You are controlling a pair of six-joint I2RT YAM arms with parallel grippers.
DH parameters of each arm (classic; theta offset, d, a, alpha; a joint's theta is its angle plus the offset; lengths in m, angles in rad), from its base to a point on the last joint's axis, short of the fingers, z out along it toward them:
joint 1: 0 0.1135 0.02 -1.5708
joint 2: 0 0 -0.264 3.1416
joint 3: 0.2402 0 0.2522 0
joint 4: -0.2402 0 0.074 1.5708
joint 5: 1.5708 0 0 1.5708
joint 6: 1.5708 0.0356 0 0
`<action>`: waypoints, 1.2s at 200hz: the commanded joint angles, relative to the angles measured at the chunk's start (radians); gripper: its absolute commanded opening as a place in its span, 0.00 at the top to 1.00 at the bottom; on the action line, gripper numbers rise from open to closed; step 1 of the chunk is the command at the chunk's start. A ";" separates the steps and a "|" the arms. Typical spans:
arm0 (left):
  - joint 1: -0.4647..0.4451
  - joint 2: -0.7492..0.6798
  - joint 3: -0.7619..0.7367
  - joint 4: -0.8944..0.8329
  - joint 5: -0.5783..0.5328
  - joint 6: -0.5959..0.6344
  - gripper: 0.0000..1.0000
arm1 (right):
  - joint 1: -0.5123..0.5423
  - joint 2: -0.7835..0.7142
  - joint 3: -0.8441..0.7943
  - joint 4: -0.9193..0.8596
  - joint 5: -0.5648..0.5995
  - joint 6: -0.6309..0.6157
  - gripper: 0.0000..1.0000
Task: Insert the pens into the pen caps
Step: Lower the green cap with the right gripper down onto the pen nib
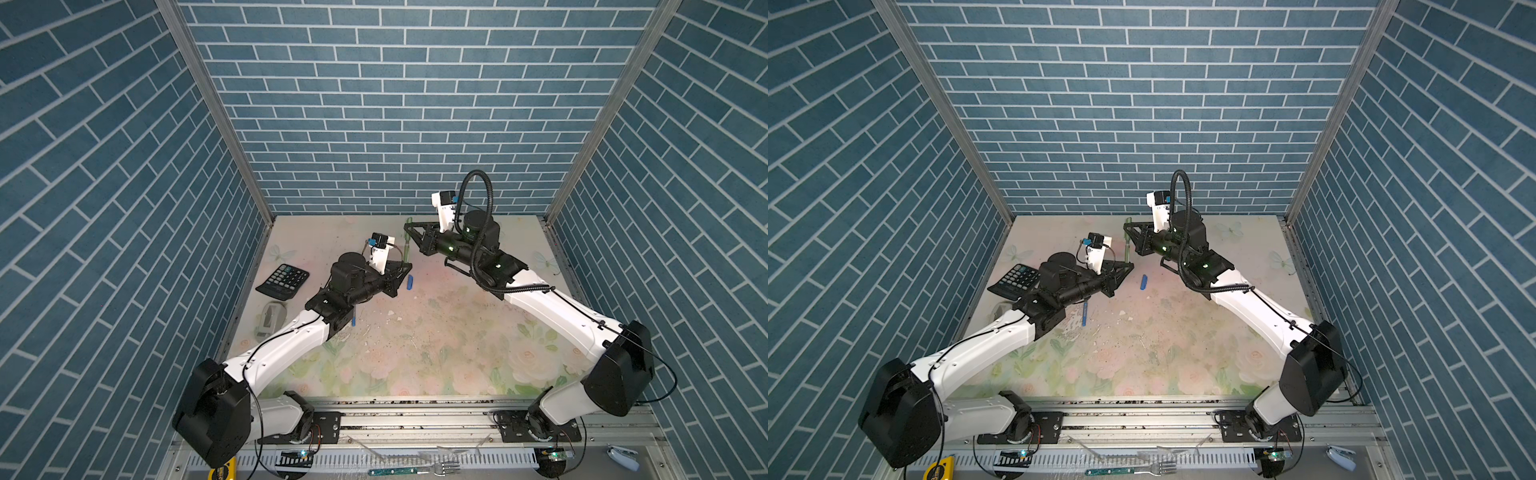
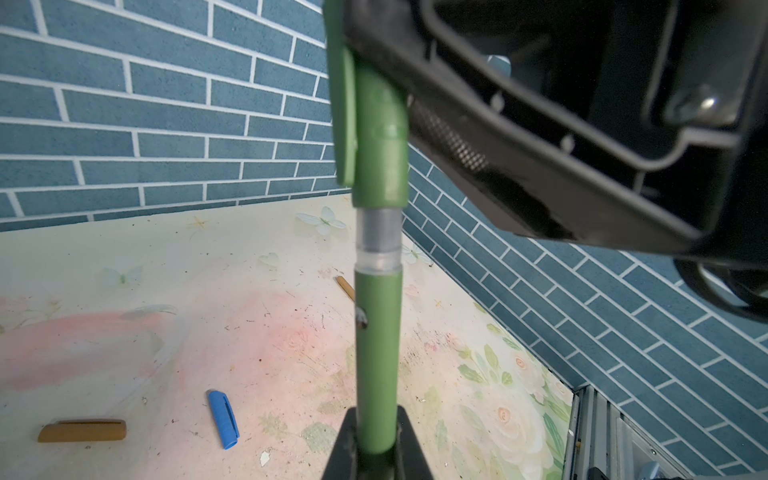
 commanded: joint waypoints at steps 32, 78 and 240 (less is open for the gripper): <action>0.004 -0.031 -0.006 0.061 -0.027 0.000 1.00 | 0.014 -0.022 -0.059 -0.043 -0.070 0.061 0.84; 0.004 -0.020 -0.005 0.062 -0.010 0.018 1.00 | 0.022 -0.040 -0.075 -0.073 -0.091 0.063 0.72; 0.003 0.008 -0.026 0.117 0.032 0.074 1.00 | -0.040 0.036 0.392 -0.529 0.011 -0.271 0.56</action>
